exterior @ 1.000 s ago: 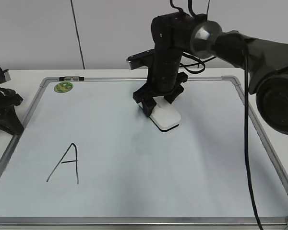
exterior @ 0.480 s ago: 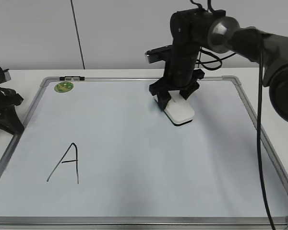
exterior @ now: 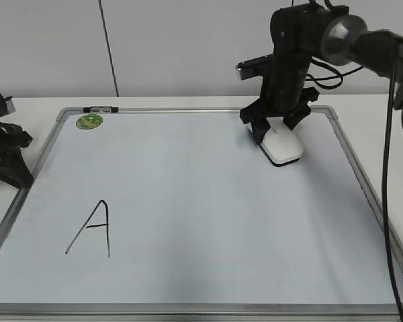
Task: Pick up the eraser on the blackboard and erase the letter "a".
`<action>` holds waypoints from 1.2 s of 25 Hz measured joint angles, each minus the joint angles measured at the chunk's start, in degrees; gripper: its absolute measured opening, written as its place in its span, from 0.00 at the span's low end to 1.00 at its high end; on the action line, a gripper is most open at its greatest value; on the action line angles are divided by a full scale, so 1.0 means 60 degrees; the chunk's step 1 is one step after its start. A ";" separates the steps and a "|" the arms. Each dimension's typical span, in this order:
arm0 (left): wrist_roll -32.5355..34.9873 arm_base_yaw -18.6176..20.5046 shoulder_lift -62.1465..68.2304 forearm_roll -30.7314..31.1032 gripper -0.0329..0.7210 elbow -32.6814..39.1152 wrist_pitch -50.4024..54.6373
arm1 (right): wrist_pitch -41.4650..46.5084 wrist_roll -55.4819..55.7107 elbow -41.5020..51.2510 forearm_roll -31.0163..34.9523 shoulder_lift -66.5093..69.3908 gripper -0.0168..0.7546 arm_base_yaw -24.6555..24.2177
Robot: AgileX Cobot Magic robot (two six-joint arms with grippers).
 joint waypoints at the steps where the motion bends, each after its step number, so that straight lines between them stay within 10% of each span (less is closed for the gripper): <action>1: 0.0000 0.0000 0.0000 0.0000 0.09 0.0000 0.0000 | 0.0000 0.0000 0.0017 -0.0063 -0.0119 0.72 0.0000; 12: 0.0000 0.0000 0.0000 0.0018 0.09 0.0000 -0.0039 | 0.0059 0.0000 0.0559 -0.0185 -0.2562 0.72 -0.0056; 30: 0.0000 0.0000 0.0000 0.0018 0.09 0.0000 -0.0043 | -0.0542 0.1149 0.7201 -0.0382 -0.5495 0.72 -0.0556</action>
